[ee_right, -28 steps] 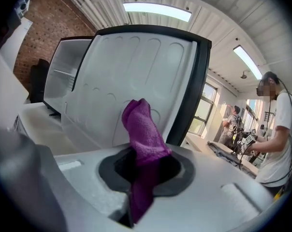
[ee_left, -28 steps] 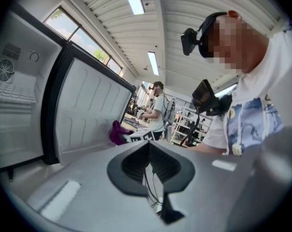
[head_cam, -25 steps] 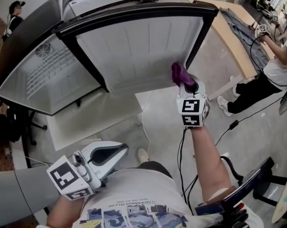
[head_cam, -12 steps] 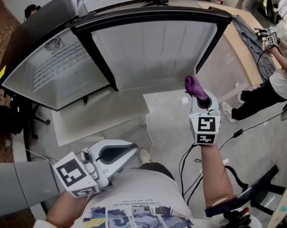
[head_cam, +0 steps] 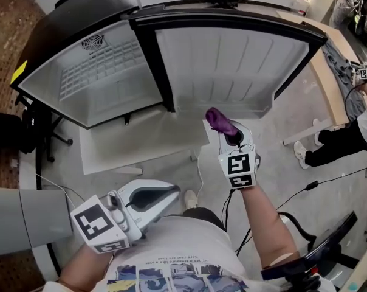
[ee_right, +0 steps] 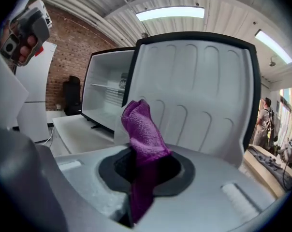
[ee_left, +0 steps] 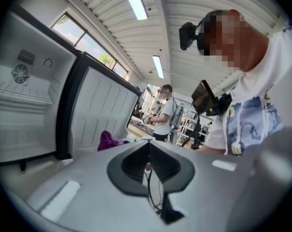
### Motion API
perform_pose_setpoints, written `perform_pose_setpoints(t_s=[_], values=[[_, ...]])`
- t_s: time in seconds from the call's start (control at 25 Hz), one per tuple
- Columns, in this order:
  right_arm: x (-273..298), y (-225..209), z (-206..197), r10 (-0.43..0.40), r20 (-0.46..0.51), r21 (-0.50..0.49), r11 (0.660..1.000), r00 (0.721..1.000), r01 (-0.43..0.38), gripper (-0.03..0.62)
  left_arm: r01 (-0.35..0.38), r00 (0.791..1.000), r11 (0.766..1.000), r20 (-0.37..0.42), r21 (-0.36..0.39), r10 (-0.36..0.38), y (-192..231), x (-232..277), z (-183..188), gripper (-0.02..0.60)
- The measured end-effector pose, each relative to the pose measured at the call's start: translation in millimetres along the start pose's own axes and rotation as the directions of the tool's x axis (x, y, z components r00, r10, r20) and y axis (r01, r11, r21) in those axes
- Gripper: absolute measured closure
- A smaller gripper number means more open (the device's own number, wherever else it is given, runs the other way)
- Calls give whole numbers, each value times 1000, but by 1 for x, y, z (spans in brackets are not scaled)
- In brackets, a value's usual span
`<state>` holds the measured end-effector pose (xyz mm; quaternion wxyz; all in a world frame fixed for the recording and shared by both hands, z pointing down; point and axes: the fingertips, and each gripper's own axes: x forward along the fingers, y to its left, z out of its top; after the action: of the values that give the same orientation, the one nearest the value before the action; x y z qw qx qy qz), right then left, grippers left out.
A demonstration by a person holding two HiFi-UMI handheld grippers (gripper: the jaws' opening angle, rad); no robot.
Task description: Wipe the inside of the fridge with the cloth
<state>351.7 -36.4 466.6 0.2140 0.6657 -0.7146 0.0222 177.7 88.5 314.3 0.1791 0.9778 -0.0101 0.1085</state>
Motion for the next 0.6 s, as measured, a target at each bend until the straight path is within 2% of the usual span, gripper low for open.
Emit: perform_pose_setpoints(t_s=[0.28, 0.48, 0.6], values=[[58, 59, 23, 65, 50, -190, 980, 997, -55, 542, -94, 995, 995, 14, -24, 94, 10, -32, -5, 574], [84, 82, 18, 75, 53, -351, 935, 996, -52, 542, -155, 988, 987, 22, -32, 156, 16, -51, -8, 574], [87, 85, 10, 78, 40, -414, 909, 996, -54, 542, -177, 984, 984, 26, -35, 178, 18, -57, -9, 574]])
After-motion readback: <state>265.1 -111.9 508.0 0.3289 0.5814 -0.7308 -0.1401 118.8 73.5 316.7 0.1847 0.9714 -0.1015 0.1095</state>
